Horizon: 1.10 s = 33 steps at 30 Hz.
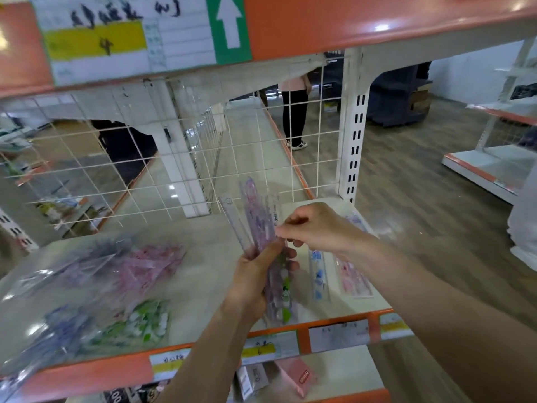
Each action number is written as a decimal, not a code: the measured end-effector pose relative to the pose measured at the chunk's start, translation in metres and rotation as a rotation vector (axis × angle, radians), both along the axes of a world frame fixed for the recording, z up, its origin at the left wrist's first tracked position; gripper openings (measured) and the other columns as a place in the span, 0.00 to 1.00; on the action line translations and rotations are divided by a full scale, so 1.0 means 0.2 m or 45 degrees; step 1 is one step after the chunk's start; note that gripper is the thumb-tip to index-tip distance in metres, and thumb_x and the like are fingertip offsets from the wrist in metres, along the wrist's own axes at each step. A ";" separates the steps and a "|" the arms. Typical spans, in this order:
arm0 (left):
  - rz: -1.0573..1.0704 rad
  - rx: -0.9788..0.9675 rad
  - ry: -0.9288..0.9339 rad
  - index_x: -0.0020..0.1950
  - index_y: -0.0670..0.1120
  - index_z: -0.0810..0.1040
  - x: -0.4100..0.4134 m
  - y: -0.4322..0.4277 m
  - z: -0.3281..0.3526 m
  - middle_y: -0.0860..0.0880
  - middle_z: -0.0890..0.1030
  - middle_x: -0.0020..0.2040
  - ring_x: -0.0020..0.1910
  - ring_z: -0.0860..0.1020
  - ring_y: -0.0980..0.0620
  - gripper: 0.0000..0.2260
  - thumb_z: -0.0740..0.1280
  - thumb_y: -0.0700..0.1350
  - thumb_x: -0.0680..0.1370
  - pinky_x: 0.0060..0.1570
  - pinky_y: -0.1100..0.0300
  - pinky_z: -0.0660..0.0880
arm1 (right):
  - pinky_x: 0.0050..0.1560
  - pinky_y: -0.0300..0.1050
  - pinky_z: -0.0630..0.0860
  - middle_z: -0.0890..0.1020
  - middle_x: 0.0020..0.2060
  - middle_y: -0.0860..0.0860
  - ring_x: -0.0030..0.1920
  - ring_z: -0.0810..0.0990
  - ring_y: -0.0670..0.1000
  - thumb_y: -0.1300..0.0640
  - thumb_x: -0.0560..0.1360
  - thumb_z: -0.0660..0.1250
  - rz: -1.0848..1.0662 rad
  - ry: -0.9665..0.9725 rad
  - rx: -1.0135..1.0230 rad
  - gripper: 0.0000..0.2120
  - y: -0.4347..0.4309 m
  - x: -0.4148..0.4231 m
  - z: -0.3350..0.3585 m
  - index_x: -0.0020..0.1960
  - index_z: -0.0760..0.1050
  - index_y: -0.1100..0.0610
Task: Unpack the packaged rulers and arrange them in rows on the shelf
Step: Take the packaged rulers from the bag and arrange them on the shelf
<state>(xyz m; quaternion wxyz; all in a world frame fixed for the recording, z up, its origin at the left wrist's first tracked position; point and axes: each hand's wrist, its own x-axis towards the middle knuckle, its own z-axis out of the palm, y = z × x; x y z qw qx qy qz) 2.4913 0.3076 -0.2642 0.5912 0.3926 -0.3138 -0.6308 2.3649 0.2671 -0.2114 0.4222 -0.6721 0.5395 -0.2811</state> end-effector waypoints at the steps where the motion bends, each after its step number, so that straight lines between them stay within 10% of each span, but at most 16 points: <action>1: 0.000 0.000 -0.009 0.47 0.36 0.79 0.00 0.00 0.00 0.41 0.80 0.35 0.29 0.78 0.50 0.06 0.64 0.38 0.76 0.29 0.60 0.77 | 0.28 0.30 0.69 0.83 0.39 0.52 0.35 0.78 0.44 0.56 0.74 0.71 0.008 -0.067 0.036 0.06 0.00 -0.01 0.00 0.44 0.80 0.58; 33: 0.085 0.099 -0.064 0.45 0.44 0.79 0.03 -0.02 -0.03 0.43 0.85 0.40 0.34 0.83 0.48 0.05 0.65 0.41 0.78 0.32 0.58 0.79 | 0.29 0.39 0.77 0.81 0.34 0.54 0.28 0.79 0.47 0.65 0.76 0.67 -0.381 -0.562 0.083 0.03 -0.13 -0.28 0.01 0.49 0.76 0.59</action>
